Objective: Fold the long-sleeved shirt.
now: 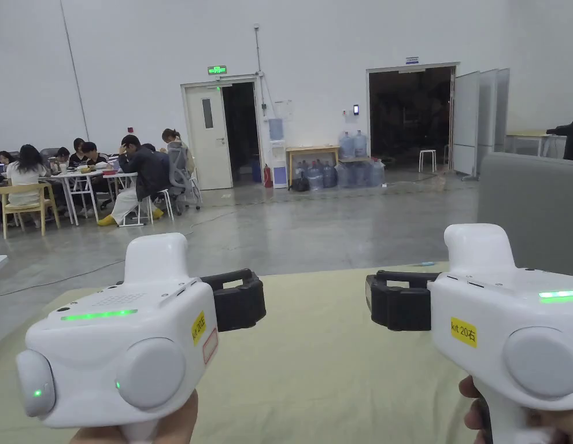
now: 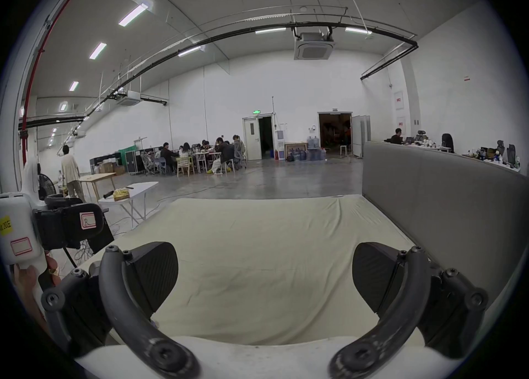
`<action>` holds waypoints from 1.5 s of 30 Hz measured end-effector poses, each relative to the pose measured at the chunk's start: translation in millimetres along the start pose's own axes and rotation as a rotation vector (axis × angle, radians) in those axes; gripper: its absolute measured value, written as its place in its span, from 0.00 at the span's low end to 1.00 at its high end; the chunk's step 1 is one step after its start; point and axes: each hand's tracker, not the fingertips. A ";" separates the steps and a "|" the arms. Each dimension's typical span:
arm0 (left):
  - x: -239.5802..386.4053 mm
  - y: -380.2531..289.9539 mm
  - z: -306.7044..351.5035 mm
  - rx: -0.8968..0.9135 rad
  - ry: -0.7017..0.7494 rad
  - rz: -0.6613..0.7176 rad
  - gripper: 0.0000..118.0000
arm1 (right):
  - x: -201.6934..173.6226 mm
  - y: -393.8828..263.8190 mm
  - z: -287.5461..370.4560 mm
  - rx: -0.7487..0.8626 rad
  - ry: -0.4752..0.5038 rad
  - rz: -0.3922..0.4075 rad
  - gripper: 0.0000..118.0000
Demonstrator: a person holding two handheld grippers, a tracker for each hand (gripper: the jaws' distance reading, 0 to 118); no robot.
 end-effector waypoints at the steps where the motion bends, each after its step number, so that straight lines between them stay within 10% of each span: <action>1: -0.2 -0.1 0.5 0.002 -0.003 0.001 1.00 | -0.1 0.0 0.4 0.001 0.002 -0.001 1.00; 45: 0.4 -4.5 2.7 -0.012 0.003 0.000 1.00 | -13.2 0.5 13.8 0.029 -0.040 0.025 1.00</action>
